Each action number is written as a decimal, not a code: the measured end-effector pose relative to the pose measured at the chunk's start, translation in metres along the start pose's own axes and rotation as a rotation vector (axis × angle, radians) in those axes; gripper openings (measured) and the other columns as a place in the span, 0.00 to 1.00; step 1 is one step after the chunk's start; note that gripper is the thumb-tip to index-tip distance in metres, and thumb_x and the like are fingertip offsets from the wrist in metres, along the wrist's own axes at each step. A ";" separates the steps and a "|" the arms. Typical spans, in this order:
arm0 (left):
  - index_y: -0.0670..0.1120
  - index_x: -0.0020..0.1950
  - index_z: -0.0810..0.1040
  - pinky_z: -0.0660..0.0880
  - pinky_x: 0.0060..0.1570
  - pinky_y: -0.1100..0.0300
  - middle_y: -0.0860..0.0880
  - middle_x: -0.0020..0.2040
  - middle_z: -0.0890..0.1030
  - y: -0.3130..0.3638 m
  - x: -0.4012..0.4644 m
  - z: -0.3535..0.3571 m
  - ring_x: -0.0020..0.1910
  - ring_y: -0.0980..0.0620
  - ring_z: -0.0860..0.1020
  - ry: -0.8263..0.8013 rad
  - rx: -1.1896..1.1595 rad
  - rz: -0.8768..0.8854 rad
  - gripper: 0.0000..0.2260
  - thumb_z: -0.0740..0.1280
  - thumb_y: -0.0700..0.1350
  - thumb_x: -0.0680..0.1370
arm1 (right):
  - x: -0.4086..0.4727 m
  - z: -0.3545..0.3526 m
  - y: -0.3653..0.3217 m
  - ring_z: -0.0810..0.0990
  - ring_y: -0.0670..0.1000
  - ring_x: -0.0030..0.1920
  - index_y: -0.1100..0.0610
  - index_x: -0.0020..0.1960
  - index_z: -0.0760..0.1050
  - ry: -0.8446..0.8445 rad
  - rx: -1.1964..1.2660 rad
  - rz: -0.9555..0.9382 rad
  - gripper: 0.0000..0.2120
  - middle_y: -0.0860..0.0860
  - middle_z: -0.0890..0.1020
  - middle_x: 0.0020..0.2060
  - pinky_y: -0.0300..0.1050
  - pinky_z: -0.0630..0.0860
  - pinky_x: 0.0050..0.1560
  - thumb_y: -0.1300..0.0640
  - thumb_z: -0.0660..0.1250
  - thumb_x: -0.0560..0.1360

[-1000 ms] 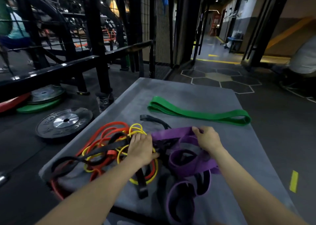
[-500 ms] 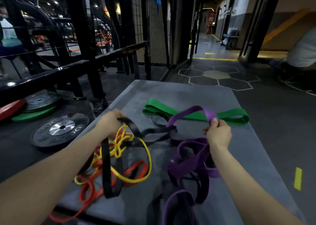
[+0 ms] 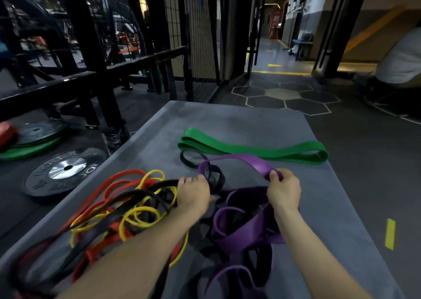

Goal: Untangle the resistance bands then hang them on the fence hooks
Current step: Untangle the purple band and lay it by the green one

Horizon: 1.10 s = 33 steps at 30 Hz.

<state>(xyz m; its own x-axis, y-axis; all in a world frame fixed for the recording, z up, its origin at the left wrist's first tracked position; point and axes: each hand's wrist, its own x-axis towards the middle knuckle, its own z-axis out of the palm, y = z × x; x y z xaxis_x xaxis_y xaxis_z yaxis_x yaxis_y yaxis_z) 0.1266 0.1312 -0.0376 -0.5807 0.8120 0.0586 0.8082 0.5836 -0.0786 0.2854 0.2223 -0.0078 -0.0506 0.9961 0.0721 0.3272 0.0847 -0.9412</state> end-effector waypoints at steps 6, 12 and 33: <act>0.44 0.44 0.74 0.66 0.40 0.57 0.47 0.38 0.77 -0.037 0.010 -0.035 0.41 0.49 0.77 0.263 -0.662 0.316 0.19 0.58 0.59 0.75 | 0.006 0.011 -0.001 0.78 0.58 0.49 0.58 0.46 0.74 0.054 0.111 0.098 0.07 0.57 0.82 0.45 0.47 0.71 0.48 0.58 0.58 0.79; 0.50 0.44 0.71 0.68 0.41 0.66 0.54 0.39 0.74 -0.086 -0.009 -0.079 0.40 0.62 0.73 0.511 -1.181 0.206 0.07 0.58 0.47 0.81 | -0.012 0.036 -0.023 0.76 0.58 0.49 0.62 0.53 0.72 0.063 0.118 0.165 0.08 0.57 0.79 0.47 0.47 0.68 0.46 0.59 0.61 0.77; 0.41 0.57 0.74 0.67 0.59 0.48 0.41 0.57 0.71 -0.176 -0.109 -0.039 0.61 0.40 0.70 0.165 0.037 -0.194 0.22 0.63 0.58 0.75 | -0.077 0.023 -0.031 0.72 0.56 0.43 0.61 0.51 0.70 -0.053 -0.108 -0.001 0.07 0.56 0.76 0.42 0.48 0.69 0.42 0.57 0.60 0.79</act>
<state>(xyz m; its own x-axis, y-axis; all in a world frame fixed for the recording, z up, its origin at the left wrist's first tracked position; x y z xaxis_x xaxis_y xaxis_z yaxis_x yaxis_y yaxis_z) 0.0509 -0.0601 0.0089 -0.6984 0.6752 0.2375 0.6771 0.7308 -0.0867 0.2573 0.1425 0.0080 -0.1000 0.9936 0.0523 0.4270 0.0903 -0.8997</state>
